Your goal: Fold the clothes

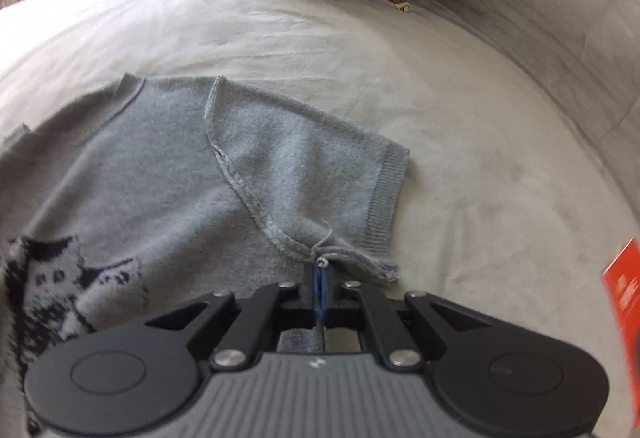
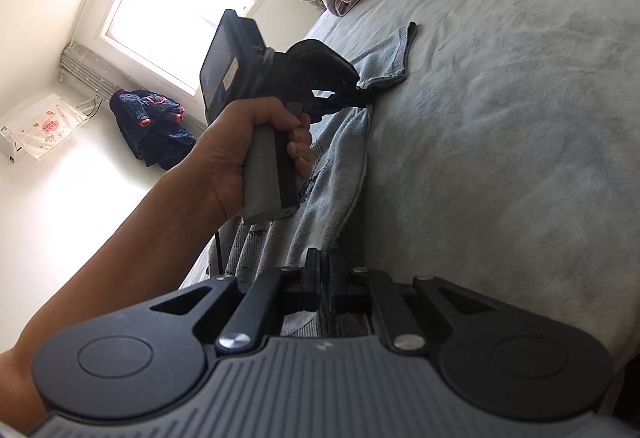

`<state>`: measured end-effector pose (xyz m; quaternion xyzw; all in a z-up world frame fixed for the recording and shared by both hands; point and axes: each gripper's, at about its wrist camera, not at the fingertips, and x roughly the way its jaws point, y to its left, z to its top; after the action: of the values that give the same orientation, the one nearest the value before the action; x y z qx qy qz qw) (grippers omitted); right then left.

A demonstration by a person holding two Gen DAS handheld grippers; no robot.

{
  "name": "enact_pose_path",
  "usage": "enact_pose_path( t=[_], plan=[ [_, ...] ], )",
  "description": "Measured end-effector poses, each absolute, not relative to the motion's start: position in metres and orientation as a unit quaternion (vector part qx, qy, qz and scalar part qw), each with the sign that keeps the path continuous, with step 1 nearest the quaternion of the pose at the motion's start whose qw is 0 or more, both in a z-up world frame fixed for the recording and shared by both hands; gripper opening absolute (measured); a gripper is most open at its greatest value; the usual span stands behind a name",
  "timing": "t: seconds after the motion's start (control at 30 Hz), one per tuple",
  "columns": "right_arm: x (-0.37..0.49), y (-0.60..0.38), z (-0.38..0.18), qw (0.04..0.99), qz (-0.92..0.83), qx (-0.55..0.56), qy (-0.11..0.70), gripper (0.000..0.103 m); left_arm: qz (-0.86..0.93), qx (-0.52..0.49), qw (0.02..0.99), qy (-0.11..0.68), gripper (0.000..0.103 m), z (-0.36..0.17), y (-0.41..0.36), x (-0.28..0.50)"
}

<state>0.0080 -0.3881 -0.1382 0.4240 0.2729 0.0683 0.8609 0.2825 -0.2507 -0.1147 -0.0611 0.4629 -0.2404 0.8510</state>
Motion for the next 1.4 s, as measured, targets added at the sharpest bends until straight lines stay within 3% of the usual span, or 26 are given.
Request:
enact_pose_path(
  t=[0.2, 0.33, 0.53, 0.67, 0.7, 0.93, 1.0, 1.03, 1.4],
  plan=[
    [0.003, -0.403, -0.141, 0.872, 0.002, 0.381, 0.307, 0.006, -0.247, -0.230, 0.818, 0.465, 0.001, -0.144, -0.225, 0.290],
    [0.009, -0.404, -0.158, 0.866, -0.025, 0.361, 0.345, 0.005, -0.248, -0.264, 0.818, 0.447, 0.001, -0.166, -0.217, 0.284],
    [0.015, -0.400, -0.164, 0.868, -0.028, 0.344, 0.357, 0.004, -0.269, -0.228, 0.840, 0.413, 0.006, -0.164, -0.223, 0.273],
    [0.015, -0.406, -0.161, 0.861, -0.020, 0.370, 0.350, 0.015, -0.291, -0.242, 0.826, 0.418, 0.042, -0.152, -0.215, 0.274],
    [0.015, -0.408, -0.160, 0.859, -0.019, 0.374, 0.348, 0.015, -0.297, -0.244, 0.824, 0.416, 0.044, -0.148, -0.212, 0.274],
    [0.051, -0.434, -0.129, 0.861, 0.019, 0.377, 0.340, 0.019, -0.294, -0.213, 0.841, 0.401, 0.044, -0.129, -0.191, 0.291],
    [0.072, -0.442, -0.116, 0.869, 0.035, 0.364, 0.334, 0.040, -0.287, -0.202, 0.847, 0.399, 0.044, -0.126, -0.185, 0.301],
    [0.084, -0.447, -0.110, 0.876, 0.043, 0.350, 0.330, 0.042, -0.283, -0.196, 0.850, 0.400, 0.045, -0.126, -0.182, 0.306],
    [0.194, -0.491, -0.124, 0.887, 0.053, 0.301, 0.346, 0.042, -0.232, -0.068, 0.888, 0.391, 0.052, -0.126, -0.180, 0.374]
  ],
)
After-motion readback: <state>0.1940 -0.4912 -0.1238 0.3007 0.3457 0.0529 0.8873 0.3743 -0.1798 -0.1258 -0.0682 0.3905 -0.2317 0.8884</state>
